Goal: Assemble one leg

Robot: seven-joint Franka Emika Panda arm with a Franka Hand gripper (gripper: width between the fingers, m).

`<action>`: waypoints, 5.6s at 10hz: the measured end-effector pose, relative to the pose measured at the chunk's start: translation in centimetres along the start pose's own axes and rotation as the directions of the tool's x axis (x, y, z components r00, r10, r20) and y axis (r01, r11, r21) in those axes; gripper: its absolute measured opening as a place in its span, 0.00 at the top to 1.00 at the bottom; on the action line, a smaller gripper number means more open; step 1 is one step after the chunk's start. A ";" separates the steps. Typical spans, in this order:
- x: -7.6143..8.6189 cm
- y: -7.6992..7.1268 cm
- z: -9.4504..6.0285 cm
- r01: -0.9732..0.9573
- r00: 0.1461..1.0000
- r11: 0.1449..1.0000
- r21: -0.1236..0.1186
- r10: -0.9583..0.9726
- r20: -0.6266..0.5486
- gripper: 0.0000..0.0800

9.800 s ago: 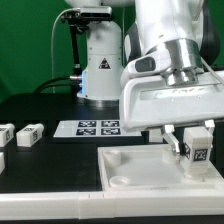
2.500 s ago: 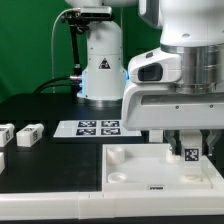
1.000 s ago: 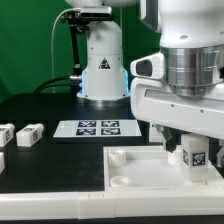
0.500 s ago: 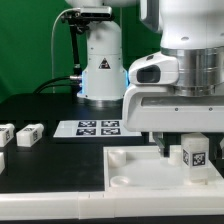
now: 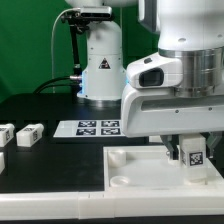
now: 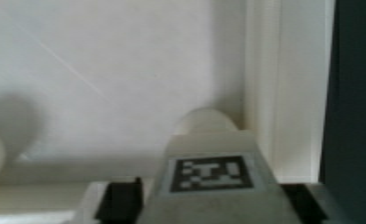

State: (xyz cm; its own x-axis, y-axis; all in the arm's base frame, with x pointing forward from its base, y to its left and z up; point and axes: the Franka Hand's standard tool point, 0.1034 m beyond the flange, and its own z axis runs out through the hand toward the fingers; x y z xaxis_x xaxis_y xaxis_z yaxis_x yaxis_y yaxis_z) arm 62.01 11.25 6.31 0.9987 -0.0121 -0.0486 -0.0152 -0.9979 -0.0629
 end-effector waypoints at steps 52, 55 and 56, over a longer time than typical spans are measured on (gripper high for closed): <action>0.1 -1.5 -0.1 -0.143 0.990 0.990 0.011 0.143 0.001 0.19; 0.3 -0.8 0.0 0.085 0.996 0.996 -0.002 -0.085 -0.005 0.19; 0.3 -0.7 0.0 0.085 0.996 0.996 -0.002 -0.085 -0.005 0.34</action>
Offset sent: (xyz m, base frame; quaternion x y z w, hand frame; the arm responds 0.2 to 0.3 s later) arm 0.0000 0.0000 0.0000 0.0000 0.0000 0.1790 0.9838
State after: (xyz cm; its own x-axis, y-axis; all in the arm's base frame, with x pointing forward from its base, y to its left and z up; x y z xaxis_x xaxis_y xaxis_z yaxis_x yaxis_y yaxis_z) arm 62.29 11.99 6.37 0.9967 0.0720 -0.0378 0.0695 -0.9955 -0.0644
